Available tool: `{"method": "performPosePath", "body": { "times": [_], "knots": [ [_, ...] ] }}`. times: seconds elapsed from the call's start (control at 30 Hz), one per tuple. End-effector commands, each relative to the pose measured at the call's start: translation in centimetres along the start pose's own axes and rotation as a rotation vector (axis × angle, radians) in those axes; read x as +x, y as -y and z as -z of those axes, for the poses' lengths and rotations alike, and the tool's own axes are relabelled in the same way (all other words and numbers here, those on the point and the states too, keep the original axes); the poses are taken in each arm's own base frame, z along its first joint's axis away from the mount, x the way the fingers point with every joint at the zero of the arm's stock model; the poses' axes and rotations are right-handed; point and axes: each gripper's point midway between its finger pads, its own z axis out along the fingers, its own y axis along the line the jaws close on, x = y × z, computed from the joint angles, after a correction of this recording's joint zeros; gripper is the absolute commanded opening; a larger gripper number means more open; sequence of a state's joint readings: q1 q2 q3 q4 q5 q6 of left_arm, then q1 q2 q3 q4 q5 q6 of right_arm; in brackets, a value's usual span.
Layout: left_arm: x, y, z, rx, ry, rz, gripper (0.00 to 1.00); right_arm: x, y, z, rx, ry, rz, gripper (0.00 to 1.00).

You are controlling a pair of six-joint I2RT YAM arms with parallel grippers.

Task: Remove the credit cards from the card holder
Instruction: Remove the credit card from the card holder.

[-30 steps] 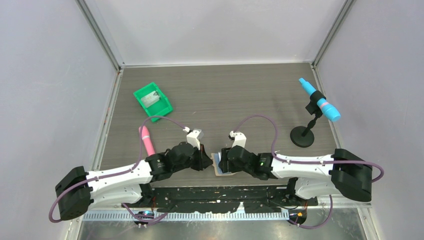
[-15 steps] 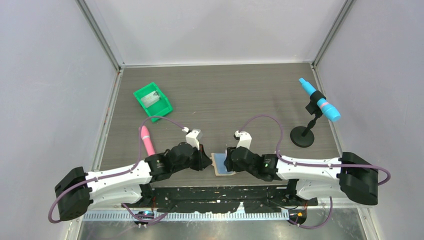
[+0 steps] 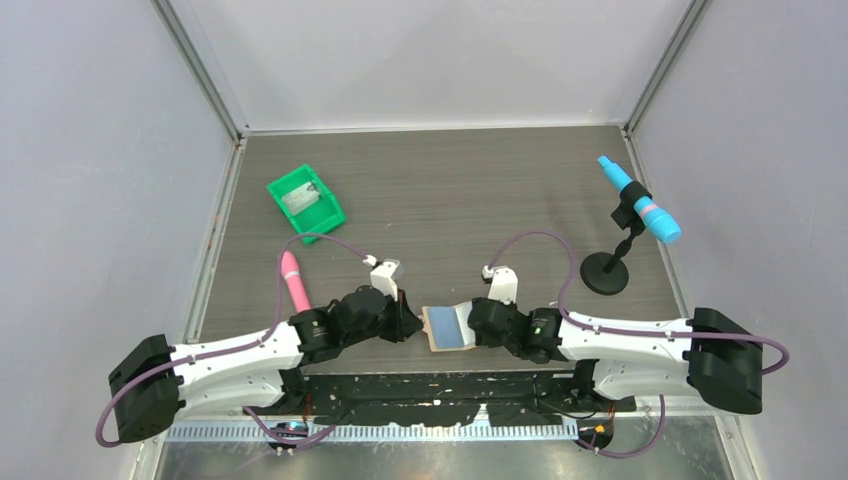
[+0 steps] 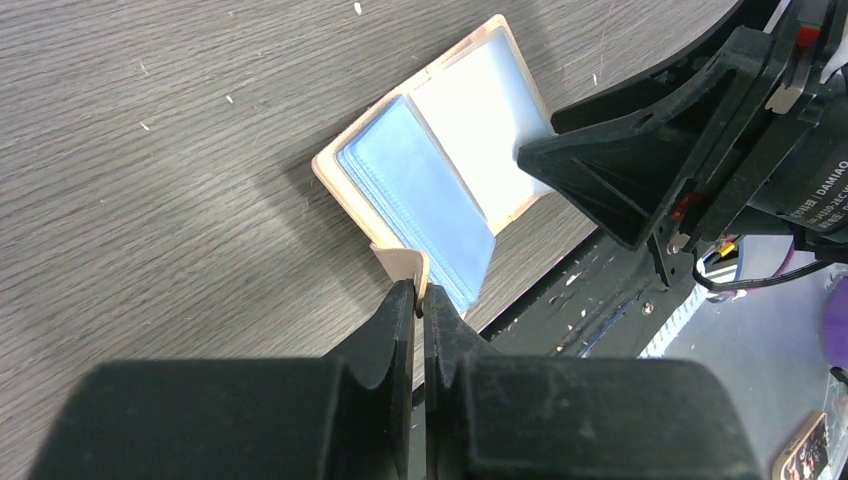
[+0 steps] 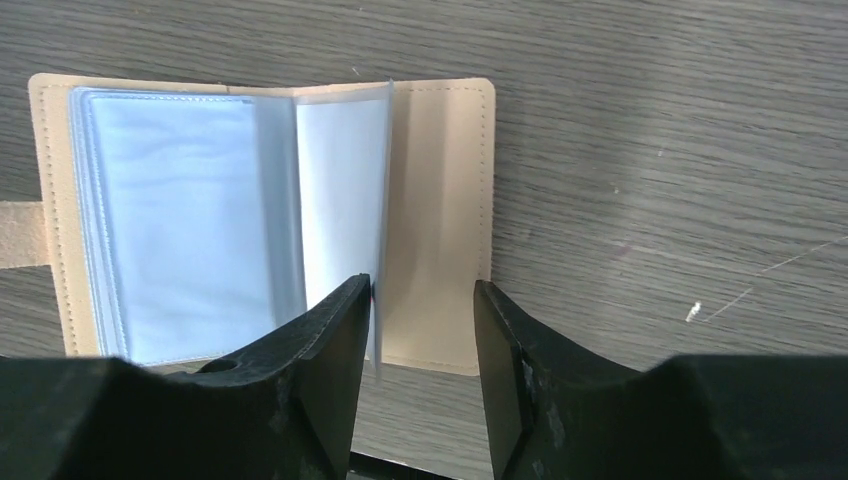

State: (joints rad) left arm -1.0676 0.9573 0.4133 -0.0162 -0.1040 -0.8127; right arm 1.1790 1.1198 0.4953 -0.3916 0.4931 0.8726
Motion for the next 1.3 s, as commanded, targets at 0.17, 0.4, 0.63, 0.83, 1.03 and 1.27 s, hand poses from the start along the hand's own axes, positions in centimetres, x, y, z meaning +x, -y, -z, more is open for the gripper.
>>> {"method": "performPosePath", "body": {
  "times": [0.17, 0.4, 0.63, 0.83, 1.03, 1.27],
  "knots": [
    [-0.8, 0.9, -0.1, 0.033, 0.037, 0.012, 0.0, -2.6, 0.4, 2.1, 0.023, 0.065, -0.001, 0.49],
    [-1.1, 1.6, -0.1, 0.062, 0.04, 0.014, 0.0, -4.4, -4.4, 4.2, -0.206, 0.076, -0.04, 0.49],
    [-1.3, 1.9, 0.0, 0.069, 0.043, 0.012, 0.0, -6.7, -7.7, 6.2, -0.345, 0.133, -0.083, 0.46],
    [-1.4, 1.9, 0.0, 0.07, 0.045, 0.011, 0.0, -6.3, -9.6, 5.1, -0.38, 0.112, -0.075, 0.45],
    [-1.5, 1.9, 0.2, 0.071, 0.05, 0.011, 0.0, -4.7, -9.7, 3.1, -0.332, 0.057, -0.067, 0.45],
    [-1.5, 1.8, 0.3, 0.072, 0.052, 0.011, 0.0, -3.7, -10.4, 1.5, -0.319, 0.025, -0.052, 0.54]
  ]
}}
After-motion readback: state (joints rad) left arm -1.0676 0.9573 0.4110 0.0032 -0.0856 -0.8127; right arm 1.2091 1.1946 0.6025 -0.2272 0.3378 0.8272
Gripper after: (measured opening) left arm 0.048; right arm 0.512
